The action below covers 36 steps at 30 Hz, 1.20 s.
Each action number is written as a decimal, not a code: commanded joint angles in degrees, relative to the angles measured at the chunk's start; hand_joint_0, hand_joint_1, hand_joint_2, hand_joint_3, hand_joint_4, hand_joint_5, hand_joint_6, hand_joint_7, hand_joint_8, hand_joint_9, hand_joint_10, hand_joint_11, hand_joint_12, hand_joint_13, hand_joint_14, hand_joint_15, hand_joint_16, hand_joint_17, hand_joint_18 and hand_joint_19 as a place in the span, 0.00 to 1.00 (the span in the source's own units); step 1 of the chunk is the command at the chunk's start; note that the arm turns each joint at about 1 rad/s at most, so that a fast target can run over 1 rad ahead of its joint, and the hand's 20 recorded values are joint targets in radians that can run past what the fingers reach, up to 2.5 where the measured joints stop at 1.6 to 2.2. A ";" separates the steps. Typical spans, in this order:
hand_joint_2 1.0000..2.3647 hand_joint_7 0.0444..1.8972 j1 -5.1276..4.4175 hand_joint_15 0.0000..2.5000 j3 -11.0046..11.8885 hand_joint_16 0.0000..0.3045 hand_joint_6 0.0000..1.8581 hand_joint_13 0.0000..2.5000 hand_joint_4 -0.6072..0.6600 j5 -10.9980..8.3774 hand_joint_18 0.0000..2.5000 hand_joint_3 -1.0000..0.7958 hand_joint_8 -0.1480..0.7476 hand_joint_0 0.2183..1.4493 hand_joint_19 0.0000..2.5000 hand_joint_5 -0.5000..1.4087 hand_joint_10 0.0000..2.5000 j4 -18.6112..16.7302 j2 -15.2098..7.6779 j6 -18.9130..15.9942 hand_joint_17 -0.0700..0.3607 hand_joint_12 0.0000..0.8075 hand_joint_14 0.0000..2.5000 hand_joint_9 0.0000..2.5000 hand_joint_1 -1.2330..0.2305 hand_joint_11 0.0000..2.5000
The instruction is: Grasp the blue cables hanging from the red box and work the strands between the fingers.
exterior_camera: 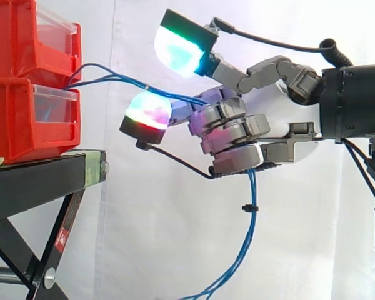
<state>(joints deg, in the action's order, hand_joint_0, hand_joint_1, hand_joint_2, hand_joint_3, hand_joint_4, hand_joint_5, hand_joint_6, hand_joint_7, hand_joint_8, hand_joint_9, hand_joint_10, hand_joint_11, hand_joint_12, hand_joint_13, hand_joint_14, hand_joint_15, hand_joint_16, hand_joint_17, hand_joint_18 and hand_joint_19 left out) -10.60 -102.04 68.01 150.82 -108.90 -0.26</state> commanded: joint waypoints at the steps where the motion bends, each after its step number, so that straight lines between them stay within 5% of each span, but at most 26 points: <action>1: 0.00 0.59 -0.12 0.53 0.00 0.15 0.33 0.40 0.67 -0.07 0.55 0.07 0.59 0.56 0.51 0.32 1.00 0.00 0.00 0.26 0.40 0.52 1.00 0.27 0.44 0.99; 20: 0.01 0.58 -0.12 0.53 0.00 0.15 0.40 0.40 0.65 -0.42 0.55 0.21 0.59 0.58 0.51 0.31 1.00 0.00 0.00 0.79 0.40 0.52 1.00 0.27 0.43 0.99; 28: 0.00 0.60 -0.12 0.53 0.00 0.15 0.35 0.40 0.67 -0.51 0.55 0.06 0.59 0.53 0.51 0.32 1.00 0.00 -0.09 0.96 0.40 0.52 1.00 0.27 0.46 0.99; 36: 0.00 0.61 -0.12 0.53 0.26 0.15 0.34 0.40 0.68 -4.90 0.55 0.08 0.59 0.53 0.51 0.32 1.00 -0.27 0.00 0.88 0.40 0.52 1.00 0.27 0.46 0.99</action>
<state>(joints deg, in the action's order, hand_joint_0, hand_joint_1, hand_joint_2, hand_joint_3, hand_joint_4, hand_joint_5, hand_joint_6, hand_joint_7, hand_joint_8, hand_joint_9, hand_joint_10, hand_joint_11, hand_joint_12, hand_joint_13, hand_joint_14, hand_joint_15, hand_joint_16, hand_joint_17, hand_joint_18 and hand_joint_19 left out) -10.72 -101.92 64.75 150.70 -108.90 0.65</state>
